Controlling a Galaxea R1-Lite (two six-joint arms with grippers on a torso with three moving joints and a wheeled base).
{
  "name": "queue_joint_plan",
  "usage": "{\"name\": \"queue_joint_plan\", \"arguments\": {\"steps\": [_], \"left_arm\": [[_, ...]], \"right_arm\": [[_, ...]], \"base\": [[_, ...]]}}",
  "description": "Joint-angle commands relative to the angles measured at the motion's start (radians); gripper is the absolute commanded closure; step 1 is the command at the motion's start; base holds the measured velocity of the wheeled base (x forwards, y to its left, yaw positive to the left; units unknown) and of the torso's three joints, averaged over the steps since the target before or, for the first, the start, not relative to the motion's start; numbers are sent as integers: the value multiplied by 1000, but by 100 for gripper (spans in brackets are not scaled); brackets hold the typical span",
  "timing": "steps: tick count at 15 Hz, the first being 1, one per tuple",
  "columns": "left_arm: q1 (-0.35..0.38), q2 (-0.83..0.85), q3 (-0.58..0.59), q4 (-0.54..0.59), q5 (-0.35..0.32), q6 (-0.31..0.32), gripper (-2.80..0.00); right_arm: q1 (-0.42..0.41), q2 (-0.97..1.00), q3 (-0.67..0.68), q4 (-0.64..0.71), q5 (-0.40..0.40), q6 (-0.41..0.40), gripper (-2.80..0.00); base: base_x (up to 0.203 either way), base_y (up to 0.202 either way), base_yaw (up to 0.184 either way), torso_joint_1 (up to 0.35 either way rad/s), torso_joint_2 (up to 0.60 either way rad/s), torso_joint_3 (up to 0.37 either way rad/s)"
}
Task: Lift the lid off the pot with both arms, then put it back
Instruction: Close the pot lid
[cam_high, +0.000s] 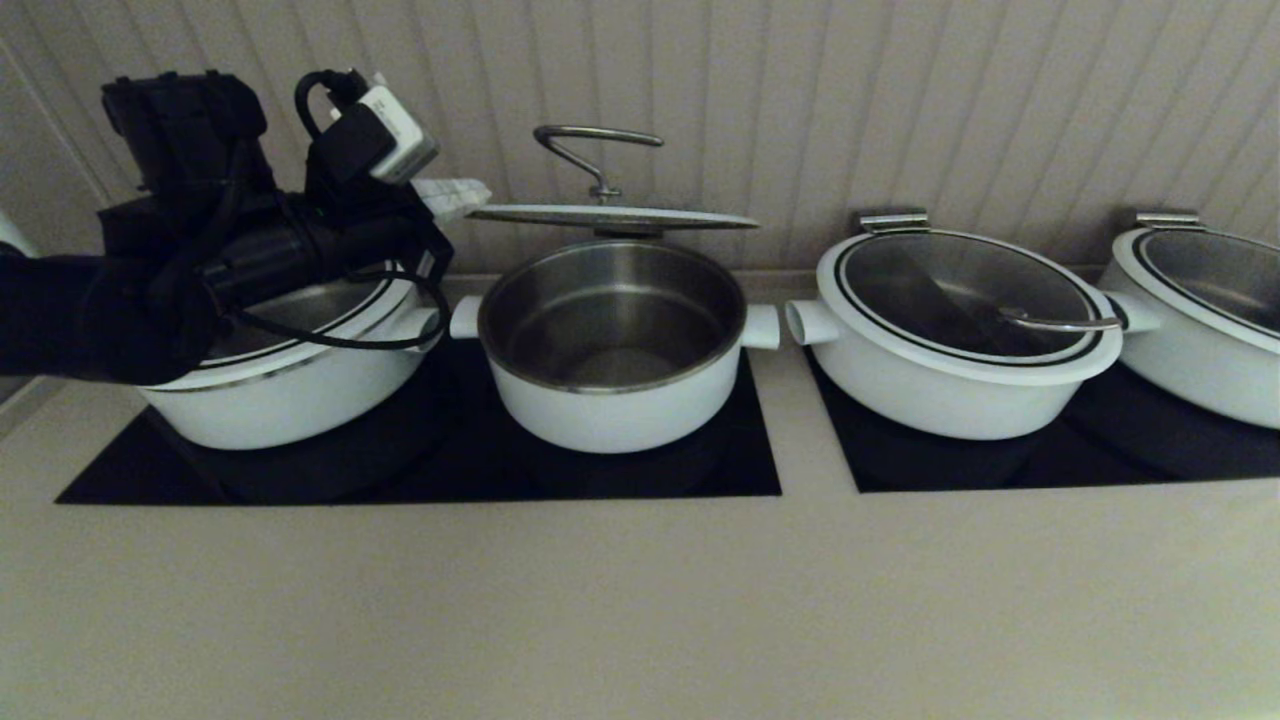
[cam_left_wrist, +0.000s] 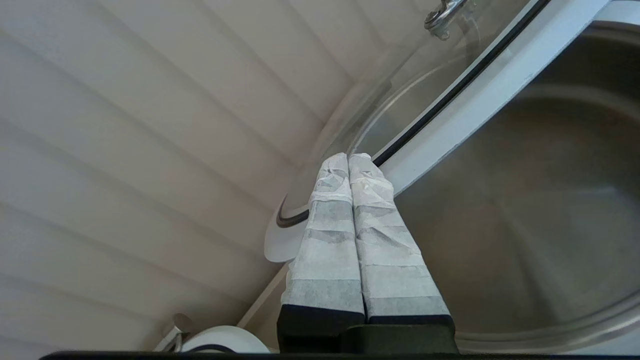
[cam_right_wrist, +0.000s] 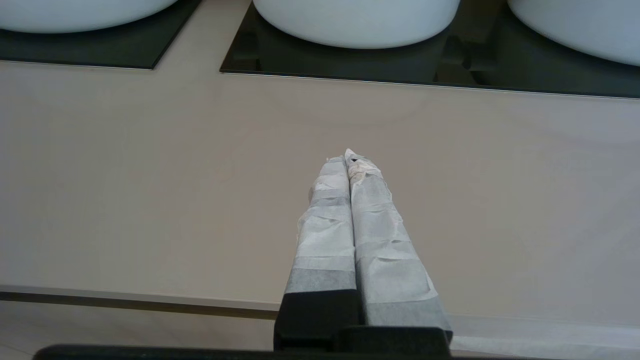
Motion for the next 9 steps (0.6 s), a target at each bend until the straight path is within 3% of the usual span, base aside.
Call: {"name": "queue_joint_plan", "arguments": {"steps": [1,9], "left_arm": [[-2,-1,26,-13,-2,4,0],[-3,7,46,-14,-2,4,0]], "right_arm": [[-1,2,0,0,0,-1,0],[0,2,0,0,0,-1,0]], "base": [[0,0,0,0,0,0],[0,0,0,0,0,0]]}}
